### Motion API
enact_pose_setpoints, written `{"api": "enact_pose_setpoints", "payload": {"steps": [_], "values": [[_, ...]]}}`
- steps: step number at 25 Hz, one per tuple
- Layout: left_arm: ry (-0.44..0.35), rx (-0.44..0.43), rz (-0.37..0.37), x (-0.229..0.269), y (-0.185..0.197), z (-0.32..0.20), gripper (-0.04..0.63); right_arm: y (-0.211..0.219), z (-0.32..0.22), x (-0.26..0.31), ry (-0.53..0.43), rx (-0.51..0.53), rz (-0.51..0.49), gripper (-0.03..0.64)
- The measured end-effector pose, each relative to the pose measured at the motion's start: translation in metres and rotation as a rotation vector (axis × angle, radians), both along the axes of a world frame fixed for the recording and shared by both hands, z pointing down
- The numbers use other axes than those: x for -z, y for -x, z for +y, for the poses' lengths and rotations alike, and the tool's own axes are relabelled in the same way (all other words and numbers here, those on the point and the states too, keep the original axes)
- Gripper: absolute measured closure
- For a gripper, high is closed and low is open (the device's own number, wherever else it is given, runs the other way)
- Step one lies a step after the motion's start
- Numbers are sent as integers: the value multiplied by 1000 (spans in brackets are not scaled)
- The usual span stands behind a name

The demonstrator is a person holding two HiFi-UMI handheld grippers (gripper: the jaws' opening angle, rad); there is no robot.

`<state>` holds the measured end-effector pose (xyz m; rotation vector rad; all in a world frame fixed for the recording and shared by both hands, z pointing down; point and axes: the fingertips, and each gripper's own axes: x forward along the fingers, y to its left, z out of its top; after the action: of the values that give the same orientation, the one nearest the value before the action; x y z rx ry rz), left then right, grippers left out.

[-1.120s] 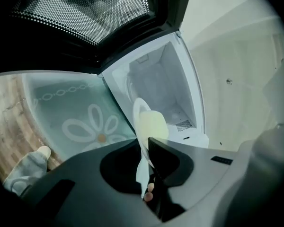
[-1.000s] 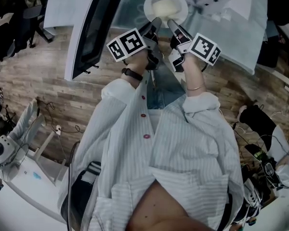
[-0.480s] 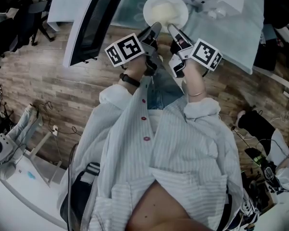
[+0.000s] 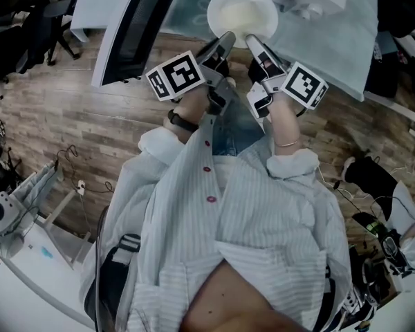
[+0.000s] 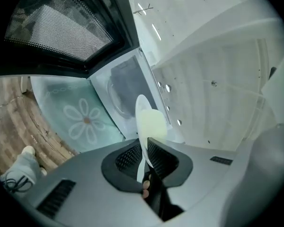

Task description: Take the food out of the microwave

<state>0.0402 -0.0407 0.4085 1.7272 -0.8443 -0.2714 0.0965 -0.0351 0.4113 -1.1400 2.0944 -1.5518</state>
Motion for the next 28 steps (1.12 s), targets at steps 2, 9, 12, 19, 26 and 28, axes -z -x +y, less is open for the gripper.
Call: {"api": "enact_pose_setpoints", "payload": {"steps": [2,9,12,19,26,28], "values": [[-9,-11,12,7,0,3,552,2,1,11,-50,11,4,549],[-21,-63,54,27,-4,9,558,-3,10,26,-61,-25,-3,551],[-23,-84,59,32,-4,13,560,-2,13,31,-65,-33,-17,551],[-19,-105,93,44,1,17,565,2,19,42,-65,-58,-32,552],[-4,-112,121,49,4,24,568,5,26,47,-54,-61,-41,555],[-1,-117,127,50,4,24,568,4,26,48,-54,-61,-39,555]]}}
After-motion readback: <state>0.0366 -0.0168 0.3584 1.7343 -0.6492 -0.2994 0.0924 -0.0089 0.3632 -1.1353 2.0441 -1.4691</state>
